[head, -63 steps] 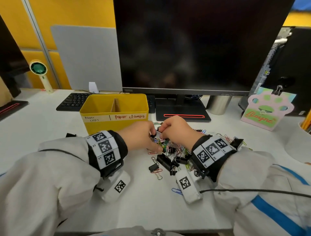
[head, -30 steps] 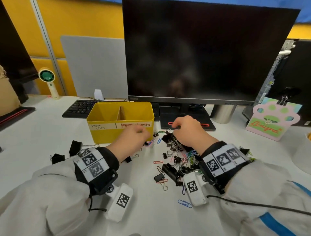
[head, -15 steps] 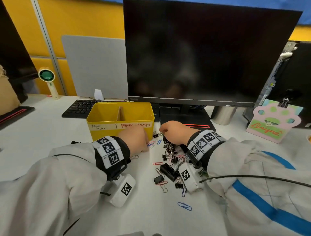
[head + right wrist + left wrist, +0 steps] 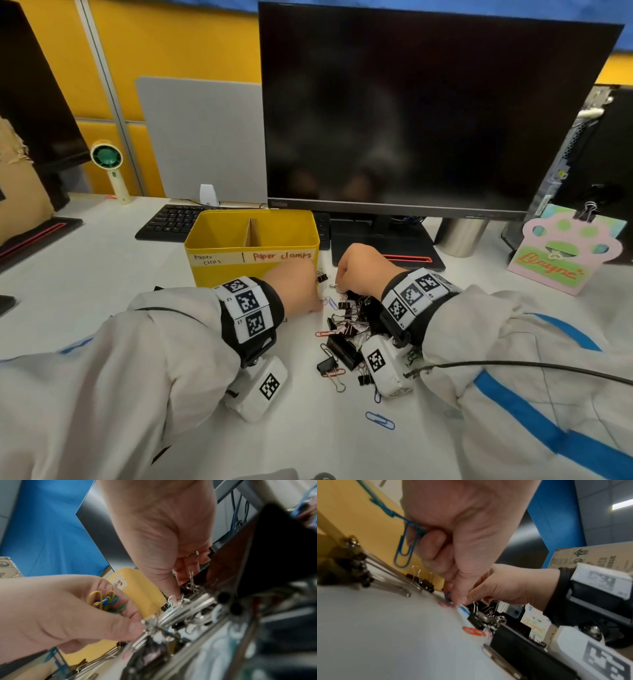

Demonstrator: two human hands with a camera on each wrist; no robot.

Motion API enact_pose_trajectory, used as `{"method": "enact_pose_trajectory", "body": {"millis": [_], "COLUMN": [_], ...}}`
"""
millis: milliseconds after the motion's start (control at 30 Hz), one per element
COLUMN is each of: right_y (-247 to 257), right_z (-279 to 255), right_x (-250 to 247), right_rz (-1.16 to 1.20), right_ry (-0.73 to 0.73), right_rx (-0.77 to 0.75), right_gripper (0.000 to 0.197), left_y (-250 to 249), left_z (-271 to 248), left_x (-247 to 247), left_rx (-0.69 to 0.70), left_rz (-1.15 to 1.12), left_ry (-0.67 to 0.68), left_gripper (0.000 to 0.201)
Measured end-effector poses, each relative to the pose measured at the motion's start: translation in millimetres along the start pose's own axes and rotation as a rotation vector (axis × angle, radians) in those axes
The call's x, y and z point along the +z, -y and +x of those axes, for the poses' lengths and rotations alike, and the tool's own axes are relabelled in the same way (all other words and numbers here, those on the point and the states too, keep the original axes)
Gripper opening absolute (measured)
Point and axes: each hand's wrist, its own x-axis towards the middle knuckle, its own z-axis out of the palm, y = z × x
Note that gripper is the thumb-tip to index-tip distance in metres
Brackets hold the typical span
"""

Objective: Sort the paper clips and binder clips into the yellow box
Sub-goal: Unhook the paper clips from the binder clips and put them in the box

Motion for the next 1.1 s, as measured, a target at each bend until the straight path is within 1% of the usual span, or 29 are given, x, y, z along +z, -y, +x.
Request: {"method": "enact_pose_trajectory", "body": {"millis": [67, 133, 167, 233, 300, 333, 400, 433, 500, 533, 567, 600, 667, 733, 767, 800, 833, 867, 900, 933, 967, 1000, 1033, 1100], "right_y": [-2, -5, -5, 0, 13, 22, 39, 48, 66, 74, 81, 86, 94, 95, 94, 92, 88, 84, 79, 73, 68, 63, 60, 56], "right_z": [-2, -5, -7, -12, -17, -21, -30, -35, -45, -49, -51, -51, -47, -42, -40, -37, -35, -33, -32, -29, -26, -23, -21, -17], "right_x": [2, 0, -2, -12, -25, -31, -43, -49, -57, -58, -58, -56, -53, -48, -46, -43, -40, -36, -31, -25, -20, -16, -13, -11], "right_rz": [-0.021, -0.008, 0.063, 0.313, 0.531, 0.589, 0.658, 0.72, 0.87, 0.881, 0.827, 0.738, 0.581, 0.587, 0.615, 0.613, 0.564, 0.483, 0.398, 0.319, 0.245, 0.187, 0.159, 0.165], "right_ry": [0.035, 0.019, -0.023, -0.14, -0.24, -0.286, -0.375, -0.381, -0.285, -0.237, -0.224, -0.245, -0.342, -0.453, -0.468, -0.434, -0.345, -0.223, -0.113, -0.053, -0.047, -0.07, -0.098, -0.113], "right_rx": [-0.04, -0.083, -0.102, -0.143, -0.173, -0.184, -0.206, -0.24, -0.36, -0.412, -0.439, -0.454, -0.49, -0.507, -0.498, -0.473, -0.433, -0.384, -0.343, -0.329, -0.343, -0.372, -0.395, -0.405], "right_gripper": [0.01, 0.008, 0.01, 0.011, 0.005, 0.005, 0.006, 0.006, 0.006, 0.008, 0.012, 0.014, 0.017, 0.016, 0.018, 0.025, 0.035, 0.044, 0.047, 0.044, 0.038, 0.031, 0.027, 0.028], "left_y": [1, 7, 12, 23, 31, 35, 38, 39, 39, 40, 41, 43, 50, 59, 66, 73, 80, 88, 96, 104, 111, 115, 118, 121], "left_z": [-4, -9, -11, -16, -24, -28, -33, -34, -36, -37, -38, -38, -34, -28, -23, -20, -16, -12, -7, -2, 3, 5, 7, 9], "left_x": [-4, -12, -18, -31, -44, -48, -53, -55, -61, -64, -67, -70, -74, -77, -79, -83, -87, -90, -93, -96, -96, -95, -92, -82], "left_rx": [-0.014, -0.055, -0.077, -0.125, -0.175, -0.208, -0.262, -0.278, -0.288, -0.289, -0.29, -0.29, -0.298, -0.305, -0.306, -0.306, -0.299, -0.295, -0.282, -0.257, -0.235, -0.218, -0.206, -0.158], "left_rz": [-0.09, -0.335, -0.531, -1.057, -1.557, -1.729, -1.943, -2.014, -2.121, -2.16, -2.183, -2.191, -2.15, -2.052, -1.994, -1.929, -1.852, -1.783, -1.72, -1.651, -1.532, -1.367, -1.187, -0.902], "left_ry": [0.041, 0.047, 0.061, 0.117, 0.176, 0.189, 0.196, 0.195, 0.192, 0.189, 0.183, 0.168, 0.096, -0.017, -0.077, -0.137, -0.207, -0.281, -0.353, -0.416, -0.486, -0.53, -0.527, -0.435], "left_gripper": [0.027, 0.029, 0.029, 0.027, 0.017, 0.011, 0.011, 0.014, 0.018, 0.019, 0.02, 0.019, 0.013, 0.007, 0.009, 0.014, 0.019, 0.022, 0.024, 0.024, 0.019, 0.01, 0.001, 0.008]}}
